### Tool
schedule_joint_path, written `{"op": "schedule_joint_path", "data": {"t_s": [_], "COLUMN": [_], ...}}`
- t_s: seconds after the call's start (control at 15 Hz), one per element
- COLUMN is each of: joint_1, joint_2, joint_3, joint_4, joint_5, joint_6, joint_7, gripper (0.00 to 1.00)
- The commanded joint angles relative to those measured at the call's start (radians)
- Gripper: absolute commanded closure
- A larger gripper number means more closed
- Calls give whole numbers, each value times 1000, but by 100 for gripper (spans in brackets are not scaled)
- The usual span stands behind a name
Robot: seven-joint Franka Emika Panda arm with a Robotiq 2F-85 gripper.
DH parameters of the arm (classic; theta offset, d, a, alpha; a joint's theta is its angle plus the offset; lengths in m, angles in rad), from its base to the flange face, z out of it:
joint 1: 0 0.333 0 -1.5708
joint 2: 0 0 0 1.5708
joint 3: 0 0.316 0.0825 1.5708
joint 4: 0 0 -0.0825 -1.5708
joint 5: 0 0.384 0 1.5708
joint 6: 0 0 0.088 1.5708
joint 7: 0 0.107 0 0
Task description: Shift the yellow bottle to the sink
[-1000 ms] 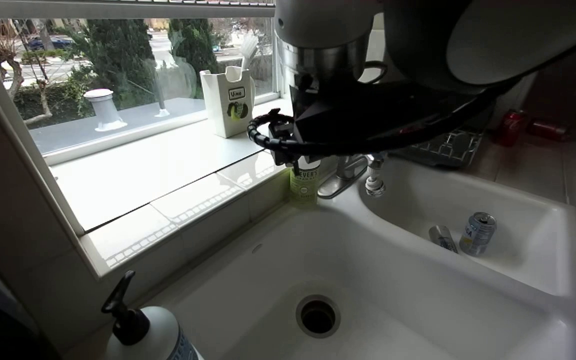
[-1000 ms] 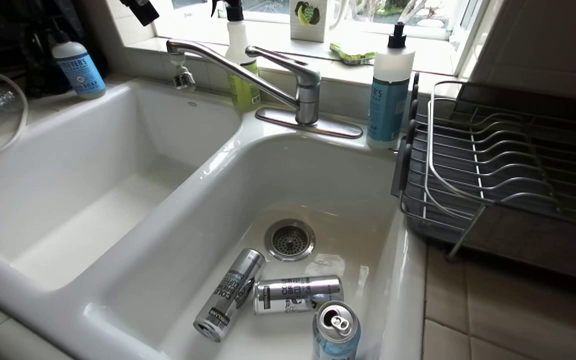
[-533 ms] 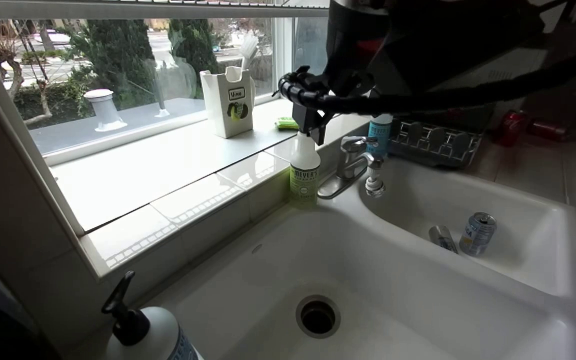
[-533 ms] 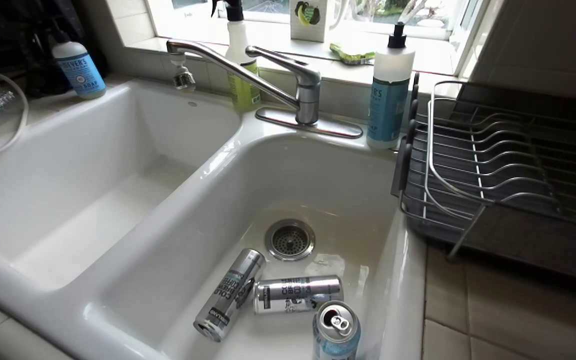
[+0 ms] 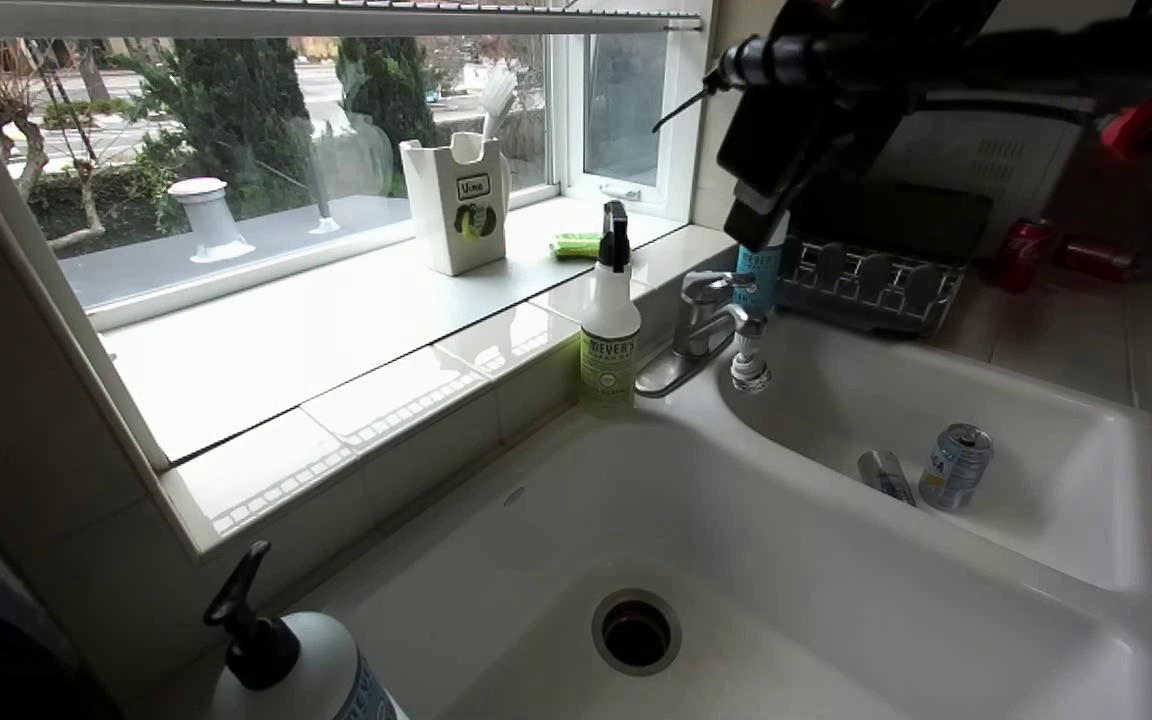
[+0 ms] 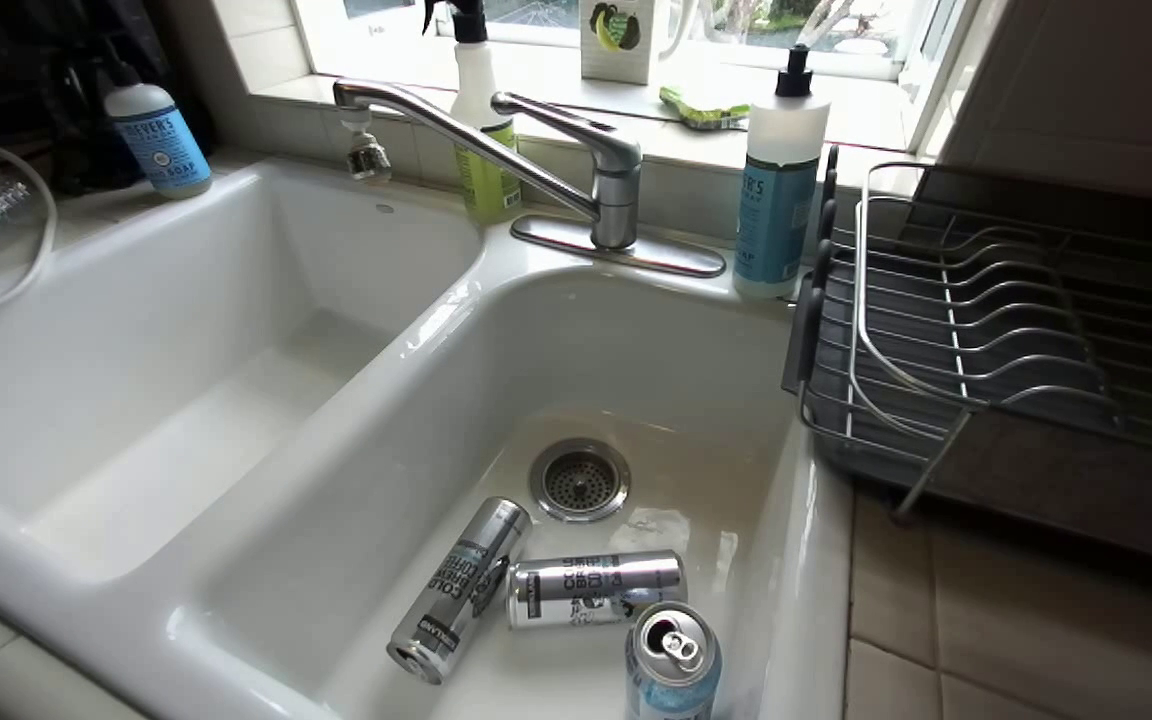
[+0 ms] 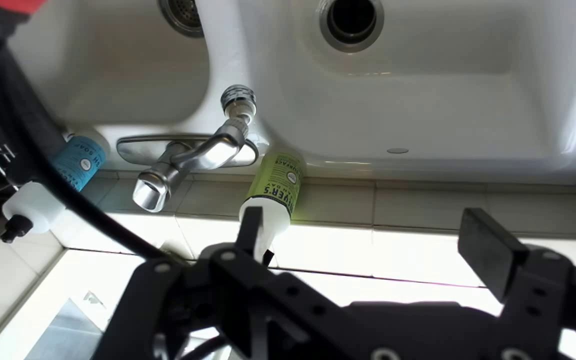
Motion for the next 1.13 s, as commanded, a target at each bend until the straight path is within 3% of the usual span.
{"op": "schedule_joint_path", "data": {"t_s": [0.0,0.47,0.53,1.07], "joint_1": [-14,-28,-51,-56], "joint_2": [-128,-259,-209,-240], "joint_3": [24,48,63,67], "joint_4": [-85,-147,-96,-121], "joint_5": [110,206,186,199], "joint_6": [14,4,0,0], "joint_7": [-34,-38,-36,-37], "gripper": [0,0,0,0]}}
